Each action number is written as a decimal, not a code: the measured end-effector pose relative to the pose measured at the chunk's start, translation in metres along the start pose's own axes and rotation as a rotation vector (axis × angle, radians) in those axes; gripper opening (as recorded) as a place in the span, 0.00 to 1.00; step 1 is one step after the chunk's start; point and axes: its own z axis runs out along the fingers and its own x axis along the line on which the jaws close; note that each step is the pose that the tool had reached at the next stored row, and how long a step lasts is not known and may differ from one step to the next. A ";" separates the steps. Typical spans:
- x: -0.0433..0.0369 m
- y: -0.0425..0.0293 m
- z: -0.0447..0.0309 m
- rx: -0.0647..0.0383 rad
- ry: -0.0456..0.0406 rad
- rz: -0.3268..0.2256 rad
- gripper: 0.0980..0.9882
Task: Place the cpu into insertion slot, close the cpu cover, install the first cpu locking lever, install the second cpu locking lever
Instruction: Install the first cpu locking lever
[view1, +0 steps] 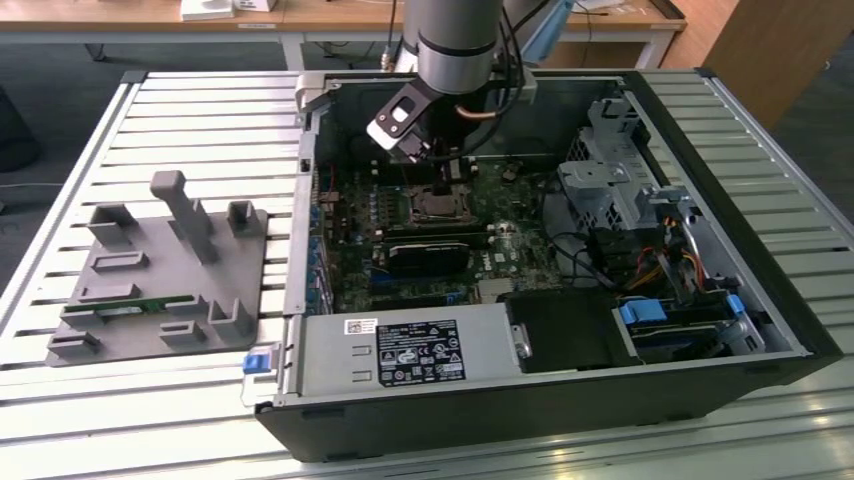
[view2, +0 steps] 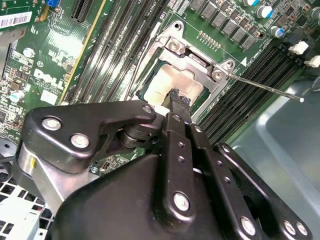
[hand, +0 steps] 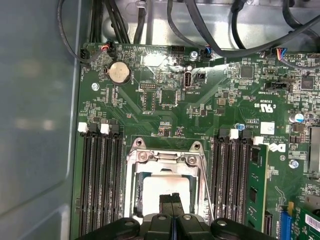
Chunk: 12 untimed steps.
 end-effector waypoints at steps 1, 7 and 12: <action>0.0000 0.0000 -0.0009 0.000 0.0000 0.000 0.01; 0.0003 0.0001 -0.0085 0.000 -0.0001 0.000 0.01; 0.0009 0.0004 -0.0218 0.000 0.0000 0.000 0.01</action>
